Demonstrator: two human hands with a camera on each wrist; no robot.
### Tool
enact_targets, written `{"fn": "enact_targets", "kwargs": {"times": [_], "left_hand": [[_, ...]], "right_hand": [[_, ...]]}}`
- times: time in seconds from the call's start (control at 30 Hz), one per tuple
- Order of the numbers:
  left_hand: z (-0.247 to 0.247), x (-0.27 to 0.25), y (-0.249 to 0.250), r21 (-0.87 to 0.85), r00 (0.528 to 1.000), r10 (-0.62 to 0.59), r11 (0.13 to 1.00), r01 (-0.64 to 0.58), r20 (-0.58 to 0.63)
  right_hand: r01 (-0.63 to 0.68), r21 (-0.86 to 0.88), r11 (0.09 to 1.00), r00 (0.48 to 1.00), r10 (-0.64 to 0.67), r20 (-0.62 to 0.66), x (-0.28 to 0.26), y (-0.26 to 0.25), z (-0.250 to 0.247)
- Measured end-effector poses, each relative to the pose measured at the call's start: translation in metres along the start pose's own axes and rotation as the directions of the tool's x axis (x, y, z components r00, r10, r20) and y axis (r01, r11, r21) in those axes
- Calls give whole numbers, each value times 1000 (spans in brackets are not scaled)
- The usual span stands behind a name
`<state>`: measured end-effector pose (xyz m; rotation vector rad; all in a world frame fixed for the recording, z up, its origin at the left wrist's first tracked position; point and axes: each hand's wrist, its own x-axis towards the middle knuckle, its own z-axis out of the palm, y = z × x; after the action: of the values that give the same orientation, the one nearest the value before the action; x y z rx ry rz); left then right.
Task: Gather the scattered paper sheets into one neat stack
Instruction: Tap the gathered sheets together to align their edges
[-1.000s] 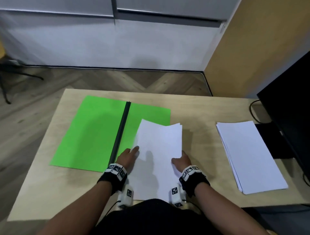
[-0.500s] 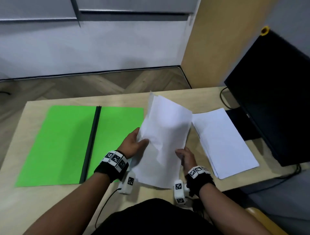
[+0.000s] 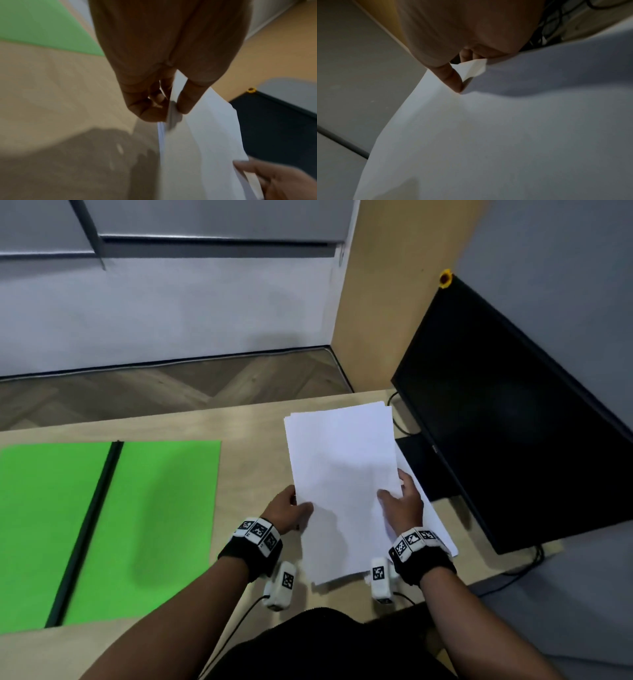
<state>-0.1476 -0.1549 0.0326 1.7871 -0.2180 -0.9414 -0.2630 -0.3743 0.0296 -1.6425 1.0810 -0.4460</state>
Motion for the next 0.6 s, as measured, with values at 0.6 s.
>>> {"fn": "enact_targets", "kwargs": {"times": [0.6], "left_hand": [[105,44,-2,-113,964,-113,990,88,-239]], "right_hand": [[-26,-344,939,999,35,18,88,78,-79]]}}
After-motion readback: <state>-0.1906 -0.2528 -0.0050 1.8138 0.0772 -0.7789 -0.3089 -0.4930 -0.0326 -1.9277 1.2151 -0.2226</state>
